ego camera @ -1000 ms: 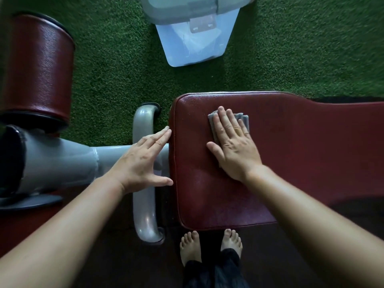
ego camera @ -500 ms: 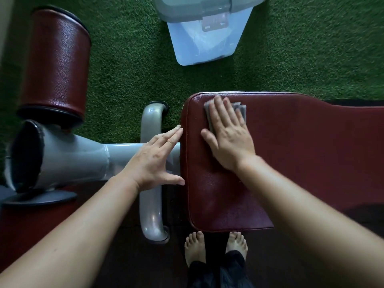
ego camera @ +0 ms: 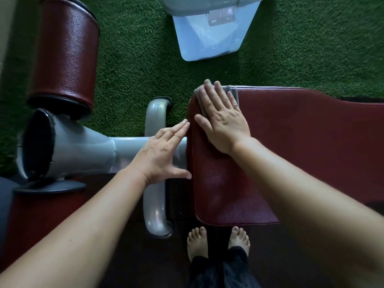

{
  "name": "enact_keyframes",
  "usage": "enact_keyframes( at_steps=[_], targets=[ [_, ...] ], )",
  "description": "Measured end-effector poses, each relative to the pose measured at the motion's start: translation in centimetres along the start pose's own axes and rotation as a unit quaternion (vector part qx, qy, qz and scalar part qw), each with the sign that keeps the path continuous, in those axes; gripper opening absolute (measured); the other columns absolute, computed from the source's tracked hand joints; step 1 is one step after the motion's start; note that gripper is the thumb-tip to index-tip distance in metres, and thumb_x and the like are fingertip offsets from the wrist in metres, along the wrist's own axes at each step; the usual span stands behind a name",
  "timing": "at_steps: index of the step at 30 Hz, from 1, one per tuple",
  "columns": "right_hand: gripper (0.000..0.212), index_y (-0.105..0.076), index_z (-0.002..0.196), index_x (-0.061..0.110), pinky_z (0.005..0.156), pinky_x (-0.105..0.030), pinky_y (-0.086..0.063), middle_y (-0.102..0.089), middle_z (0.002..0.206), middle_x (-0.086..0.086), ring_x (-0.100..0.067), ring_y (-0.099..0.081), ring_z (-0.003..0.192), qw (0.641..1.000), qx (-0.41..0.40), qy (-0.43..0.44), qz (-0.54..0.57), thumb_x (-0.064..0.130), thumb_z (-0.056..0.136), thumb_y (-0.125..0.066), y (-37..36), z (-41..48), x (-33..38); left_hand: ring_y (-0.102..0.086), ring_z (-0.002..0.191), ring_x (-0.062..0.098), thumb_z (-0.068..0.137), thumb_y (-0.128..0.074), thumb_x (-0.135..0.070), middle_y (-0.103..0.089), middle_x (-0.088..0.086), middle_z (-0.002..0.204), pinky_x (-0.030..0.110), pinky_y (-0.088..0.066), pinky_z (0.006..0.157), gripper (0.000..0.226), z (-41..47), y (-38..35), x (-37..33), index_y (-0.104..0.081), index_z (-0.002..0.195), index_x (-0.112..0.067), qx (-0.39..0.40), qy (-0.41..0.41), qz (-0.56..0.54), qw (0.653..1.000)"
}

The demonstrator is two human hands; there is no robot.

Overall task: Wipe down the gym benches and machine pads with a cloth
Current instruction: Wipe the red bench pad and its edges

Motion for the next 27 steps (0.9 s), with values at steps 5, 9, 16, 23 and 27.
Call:
enact_keyframes(
  at_steps=[5, 9, 16, 23, 27],
  targets=[
    [0.068, -0.016, 0.165, 0.019, 0.127, -0.036, 0.007, -0.003, 0.173, -0.001, -0.019, 0.006, 0.159, 0.989, -0.027, -0.095, 0.110, 0.050, 0.104, -0.023, -0.1, -1.7, 2.3, -0.023, 0.150, 0.016, 0.062, -0.080, -0.073, -0.012, -0.013, 0.172, 0.040, -0.025, 0.126, 0.135, -0.3, 0.3, -0.3, -0.007, 0.166, -0.027, 0.016, 0.006, 0.009, 1.000],
    [0.053, -0.035, 0.158, 0.009, 0.127, -0.039, -0.001, -0.021, 0.170, -0.011, -0.029, -0.010, 0.158, 0.992, -0.092, -0.045, 0.075, 0.024, 0.108, -0.038, 0.9, -0.1, 0.5, -0.024, 0.150, 0.017, 0.062, -0.078, -0.075, -0.011, -0.014, 0.172, 0.043, -0.029, 0.124, 0.136, -0.1, 0.2, -0.2, -0.006, 0.167, -0.027, 0.014, 0.008, 0.016, 1.000],
    [0.051, -0.037, 0.156, 0.001, 0.128, -0.047, -0.013, -0.028, 0.166, -0.017, -0.034, -0.021, 0.156, 0.991, -0.109, -0.014, 0.079, 0.014, 0.107, -0.040, -0.9, -4.9, 2.9, -0.025, 0.149, 0.018, 0.066, -0.083, -0.068, -0.010, -0.010, 0.173, 0.042, -0.028, 0.124, 0.133, -0.7, 0.0, -0.8, -0.007, 0.167, -0.024, 0.012, 0.007, 0.025, 1.000],
    [0.051, -0.039, 0.155, 0.000, 0.127, -0.049, -0.016, -0.031, 0.165, -0.017, -0.035, -0.024, 0.155, 0.993, -0.109, -0.006, 0.046, 0.017, 0.106, -0.039, -0.3, -1.0, 2.5, -0.025, 0.152, 0.020, 0.063, -0.085, -0.067, -0.003, -0.006, 0.174, 0.039, -0.024, 0.125, 0.142, -1.9, -0.6, -1.3, 0.001, 0.166, -0.019, 0.031, 0.001, 0.063, 0.998],
    [0.052, -0.037, 0.155, -0.002, 0.126, -0.048, -0.019, -0.029, 0.165, -0.020, -0.037, -0.024, 0.154, 0.991, -0.119, -0.041, 0.038, 0.010, 0.104, -0.042, -1.1, -5.9, 3.9, -0.026, 0.153, 0.022, 0.063, -0.076, -0.076, 0.000, -0.006, 0.174, 0.041, -0.018, 0.128, 0.143, -3.1, -1.4, -1.7, 0.007, 0.165, -0.020, 0.044, 0.009, 0.083, 0.996]
  ],
)
Point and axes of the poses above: each hand's wrist, its own z-axis towards the middle knuckle, its own y-axis out of the back of the hand, x = y × z, the point moved 6 cm from there along z, towards the middle knuckle
